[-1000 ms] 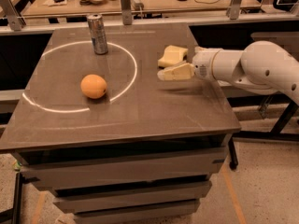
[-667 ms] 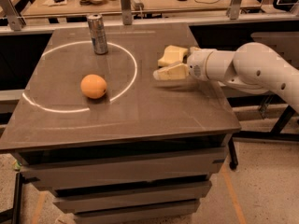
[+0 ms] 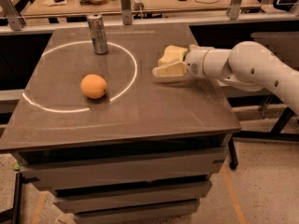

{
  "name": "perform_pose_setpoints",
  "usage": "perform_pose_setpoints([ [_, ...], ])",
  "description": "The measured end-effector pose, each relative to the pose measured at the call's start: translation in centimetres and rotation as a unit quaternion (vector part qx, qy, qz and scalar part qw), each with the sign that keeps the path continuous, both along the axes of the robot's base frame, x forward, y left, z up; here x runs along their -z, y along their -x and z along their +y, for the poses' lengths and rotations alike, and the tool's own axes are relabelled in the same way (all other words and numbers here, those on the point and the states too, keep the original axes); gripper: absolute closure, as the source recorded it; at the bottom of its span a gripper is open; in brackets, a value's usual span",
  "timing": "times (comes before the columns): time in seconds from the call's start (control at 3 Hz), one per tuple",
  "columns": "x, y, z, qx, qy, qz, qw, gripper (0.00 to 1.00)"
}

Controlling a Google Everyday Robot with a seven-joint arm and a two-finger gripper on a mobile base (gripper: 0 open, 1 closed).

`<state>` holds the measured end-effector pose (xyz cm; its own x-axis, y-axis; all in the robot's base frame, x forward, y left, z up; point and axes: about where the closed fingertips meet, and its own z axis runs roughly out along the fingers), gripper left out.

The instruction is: Pick sponge

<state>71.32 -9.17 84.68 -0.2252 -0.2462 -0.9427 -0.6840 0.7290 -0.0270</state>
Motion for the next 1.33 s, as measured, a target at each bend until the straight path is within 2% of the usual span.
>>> perform_pose_setpoints([
  [0.67,1.5,-0.1,-1.0,0.022,0.001,0.029,0.9994,0.00],
  [1.0,1.9,0.0,-1.0,0.019,-0.001,0.036,0.9992,0.18],
  [1.33,2.3,0.3,-1.0,0.016,0.000,0.041,0.9990,0.42],
])
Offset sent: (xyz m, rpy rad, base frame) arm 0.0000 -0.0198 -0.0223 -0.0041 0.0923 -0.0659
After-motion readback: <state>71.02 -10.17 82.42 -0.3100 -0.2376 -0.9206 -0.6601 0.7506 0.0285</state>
